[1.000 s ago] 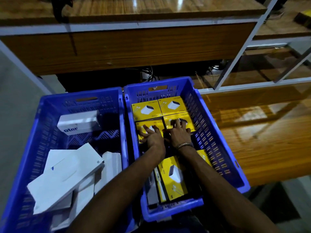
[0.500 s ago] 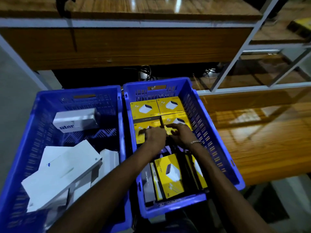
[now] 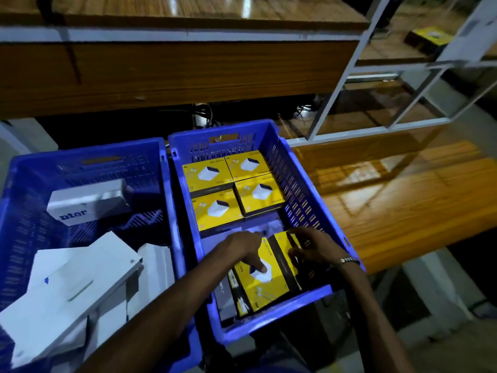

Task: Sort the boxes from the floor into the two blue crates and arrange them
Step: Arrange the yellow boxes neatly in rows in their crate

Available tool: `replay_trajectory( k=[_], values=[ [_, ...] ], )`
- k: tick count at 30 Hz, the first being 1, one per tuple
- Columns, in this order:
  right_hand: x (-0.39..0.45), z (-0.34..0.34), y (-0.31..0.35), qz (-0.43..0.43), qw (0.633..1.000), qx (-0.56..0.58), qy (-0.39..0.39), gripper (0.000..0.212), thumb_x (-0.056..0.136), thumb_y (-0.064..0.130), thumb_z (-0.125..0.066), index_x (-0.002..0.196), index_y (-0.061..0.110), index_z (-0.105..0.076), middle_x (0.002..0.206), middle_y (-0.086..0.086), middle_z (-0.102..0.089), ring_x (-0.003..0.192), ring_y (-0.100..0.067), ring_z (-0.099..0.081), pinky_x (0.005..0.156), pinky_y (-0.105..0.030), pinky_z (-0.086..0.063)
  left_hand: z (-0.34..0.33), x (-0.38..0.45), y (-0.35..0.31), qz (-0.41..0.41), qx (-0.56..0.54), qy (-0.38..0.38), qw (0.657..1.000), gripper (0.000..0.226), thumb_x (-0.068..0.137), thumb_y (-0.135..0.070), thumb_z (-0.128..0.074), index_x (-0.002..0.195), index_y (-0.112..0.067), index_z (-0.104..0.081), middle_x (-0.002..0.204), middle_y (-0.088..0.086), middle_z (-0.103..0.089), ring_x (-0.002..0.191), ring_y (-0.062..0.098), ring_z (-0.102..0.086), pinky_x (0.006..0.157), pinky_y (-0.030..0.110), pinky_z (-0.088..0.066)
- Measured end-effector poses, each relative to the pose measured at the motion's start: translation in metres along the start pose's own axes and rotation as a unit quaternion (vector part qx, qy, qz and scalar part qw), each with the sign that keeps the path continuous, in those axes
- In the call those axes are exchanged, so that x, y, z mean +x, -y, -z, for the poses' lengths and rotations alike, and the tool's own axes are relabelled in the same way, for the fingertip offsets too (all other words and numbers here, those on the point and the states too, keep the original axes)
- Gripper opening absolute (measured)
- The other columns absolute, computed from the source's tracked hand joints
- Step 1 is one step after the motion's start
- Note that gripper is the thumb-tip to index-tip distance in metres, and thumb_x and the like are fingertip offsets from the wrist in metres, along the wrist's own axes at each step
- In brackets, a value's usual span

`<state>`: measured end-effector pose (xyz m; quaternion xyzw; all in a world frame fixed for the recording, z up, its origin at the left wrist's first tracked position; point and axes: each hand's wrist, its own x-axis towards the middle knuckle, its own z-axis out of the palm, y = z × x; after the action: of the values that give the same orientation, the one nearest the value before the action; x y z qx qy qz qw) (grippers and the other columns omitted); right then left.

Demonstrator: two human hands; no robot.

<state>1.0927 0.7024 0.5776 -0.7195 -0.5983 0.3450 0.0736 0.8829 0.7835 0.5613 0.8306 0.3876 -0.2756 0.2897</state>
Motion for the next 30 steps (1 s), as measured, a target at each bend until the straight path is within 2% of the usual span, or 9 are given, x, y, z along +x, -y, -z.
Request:
replay_trajectory(
  k=[5, 9, 13, 16, 18, 20, 23, 26, 30],
  values=[
    [0.008, -0.004, 0.003, 0.005, 1.000, -0.004, -0.024, 0.046, 0.089, 0.032, -0.076, 0.132, 0.017, -0.066, 0.122, -0.006, -0.072, 0.112, -0.023, -0.068, 0.092, -0.032, -0.050, 0.004, -0.002, 0.014, 0.009, -0.072, -0.052, 0.996, 0.066, 0.082, -0.065, -0.075, 0.118, -0.012, -0.060, 0.120, 0.008, -0.062, 0.106, 0.028, -0.061, 0.085, 0.036, -0.048],
    [0.005, -0.004, 0.008, -0.008, 1.000, 0.017, -0.012, 0.038, 0.097, 0.025, -0.067, 0.134, 0.015, -0.064, 0.112, -0.006, -0.070, 0.102, -0.020, -0.068, 0.082, -0.025, -0.047, 0.011, -0.014, 0.021, -0.019, -0.325, -0.079, 0.942, 0.048, 0.090, -0.055, -0.073, 0.090, -0.008, -0.066, 0.084, 0.003, -0.053, 0.081, 0.020, -0.051, 0.070, 0.031, -0.035],
    [0.004, -0.007, 0.004, -0.026, 0.994, 0.095, -0.044, 0.027, 0.101, 0.026, -0.061, 0.125, 0.017, -0.070, 0.107, -0.003, -0.074, 0.095, -0.010, -0.068, 0.088, -0.030, -0.056, 0.021, -0.033, 0.024, -0.035, -0.476, -0.115, 0.871, 0.056, 0.090, -0.050, -0.076, 0.107, 0.003, -0.072, 0.098, 0.009, -0.064, 0.097, 0.022, -0.061, 0.082, 0.033, -0.040],
    [0.000, -0.003, 0.017, -0.063, 0.943, 0.323, -0.044, 0.038, 0.100, 0.043, -0.058, 0.114, 0.012, -0.074, 0.105, -0.011, -0.072, 0.095, -0.016, -0.066, 0.076, -0.026, -0.056, 0.032, -0.051, 0.022, -0.037, -0.566, -0.130, 0.814, 0.045, 0.095, -0.045, -0.071, 0.110, -0.003, -0.073, 0.113, -0.002, -0.061, 0.111, 0.015, -0.053, 0.094, 0.034, -0.036],
    [-0.002, 0.007, 0.025, -0.074, 0.916, 0.394, -0.009, 0.055, 0.093, 0.064, -0.052, 0.117, 0.019, -0.075, 0.116, -0.009, -0.075, 0.106, -0.021, -0.069, 0.086, -0.036, -0.055, 0.039, -0.065, 0.017, -0.044, -0.625, -0.131, 0.768, 0.030, 0.098, -0.041, -0.067, 0.116, -0.017, -0.071, 0.123, -0.006, -0.059, 0.123, 0.012, -0.049, 0.098, 0.030, -0.030],
    [-0.006, 0.010, 0.029, -0.052, 0.886, 0.458, 0.052, 0.062, 0.095, 0.069, -0.049, 0.129, 0.021, -0.069, 0.126, -0.014, -0.071, 0.117, -0.028, -0.067, 0.102, -0.051, -0.050, 0.043, -0.075, 0.013, -0.054, -0.666, -0.136, 0.732, 0.036, 0.099, -0.043, -0.064, 0.129, -0.023, -0.069, 0.144, -0.003, -0.056, 0.143, 0.019, -0.042, 0.102, 0.032, -0.030],
    [-0.016, 0.009, 0.035, -0.015, 0.866, 0.496, 0.054, 0.054, 0.090, 0.050, -0.070, 0.130, 0.014, -0.066, 0.132, -0.032, -0.061, 0.110, -0.036, -0.064, 0.105, -0.068, -0.040, 0.043, -0.069, 0.012, -0.052, -0.709, -0.129, 0.692, 0.031, 0.101, -0.043, -0.062, 0.125, -0.024, -0.069, 0.140, -0.004, -0.056, 0.131, 0.014, -0.048, 0.096, 0.026, -0.038],
    [-0.021, 0.007, 0.040, 0.006, 0.891, 0.453, 0.025, 0.044, 0.083, 0.032, -0.080, 0.125, 0.024, -0.069, 0.124, -0.023, -0.069, 0.102, -0.037, -0.069, 0.095, -0.068, -0.047, 0.038, -0.057, 0.014, -0.065, -0.717, -0.151, 0.677, 0.055, 0.093, -0.059, -0.068, 0.133, -0.022, -0.067, 0.152, -0.004, -0.051, 0.141, 0.019, -0.044, 0.109, 0.041, -0.036],
    [-0.020, 0.007, 0.040, 0.021, 0.858, 0.513, 0.005, 0.046, 0.080, 0.025, -0.082, 0.122, 0.014, -0.069, 0.116, -0.021, -0.070, 0.100, -0.039, -0.064, 0.087, -0.059, -0.044, 0.035, -0.054, 0.012, -0.088, -0.743, -0.224, 0.624, 0.046, 0.089, -0.058, -0.071, 0.124, -0.029, -0.066, 0.146, -0.009, -0.055, 0.134, 0.017, -0.050, 0.110, 0.045, -0.039]
  ],
)
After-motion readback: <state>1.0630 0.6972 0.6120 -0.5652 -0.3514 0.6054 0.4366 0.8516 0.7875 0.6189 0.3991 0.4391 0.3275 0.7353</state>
